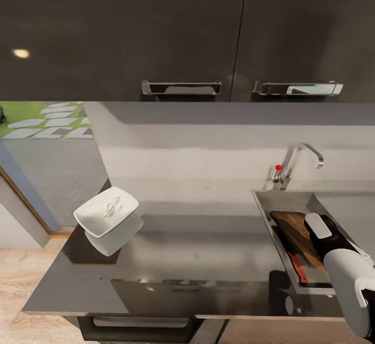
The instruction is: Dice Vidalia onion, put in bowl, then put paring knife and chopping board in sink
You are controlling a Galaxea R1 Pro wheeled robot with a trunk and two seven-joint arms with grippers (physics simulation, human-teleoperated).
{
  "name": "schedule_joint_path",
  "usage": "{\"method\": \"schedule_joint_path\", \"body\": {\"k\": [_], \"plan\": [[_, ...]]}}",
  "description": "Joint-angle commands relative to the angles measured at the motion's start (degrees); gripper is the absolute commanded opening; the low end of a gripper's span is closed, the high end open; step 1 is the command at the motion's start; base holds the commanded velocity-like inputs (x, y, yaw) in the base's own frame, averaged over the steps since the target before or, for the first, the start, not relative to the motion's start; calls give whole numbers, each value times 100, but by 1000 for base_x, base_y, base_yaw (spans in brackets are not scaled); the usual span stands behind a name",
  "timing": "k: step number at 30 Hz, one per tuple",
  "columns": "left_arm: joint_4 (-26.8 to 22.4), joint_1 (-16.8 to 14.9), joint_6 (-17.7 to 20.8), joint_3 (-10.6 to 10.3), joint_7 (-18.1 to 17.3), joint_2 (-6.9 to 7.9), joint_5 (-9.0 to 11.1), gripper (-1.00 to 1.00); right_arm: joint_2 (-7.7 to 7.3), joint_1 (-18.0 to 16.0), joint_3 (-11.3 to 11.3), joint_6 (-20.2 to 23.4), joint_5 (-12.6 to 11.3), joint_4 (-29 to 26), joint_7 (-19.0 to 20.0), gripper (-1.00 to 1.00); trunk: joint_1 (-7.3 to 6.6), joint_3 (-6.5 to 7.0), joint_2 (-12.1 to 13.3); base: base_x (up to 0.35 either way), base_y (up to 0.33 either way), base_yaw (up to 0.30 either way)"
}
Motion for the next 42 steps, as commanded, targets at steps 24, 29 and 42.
{"method": "schedule_joint_path", "body": {"k": [24, 29, 42], "plan": [[12, -4, -34, -14, 7, -1, 49, 100, -3, -3, -12, 63, -26, -22, -27, 100, 3, -22, -11, 0, 0, 0], [12, -4, -53, -15, 22, -1, 49, 100, -9, -3, -5, 70, -30, -121, 30, 100, 3, -22, -11, 0, 0, 0], [-5, -4, -90, -11, 67, 28, 53, 100, -138, -3, 264, 264, 364, -724, 1639, 100, 3, -22, -11, 0, 0, 0]]}}
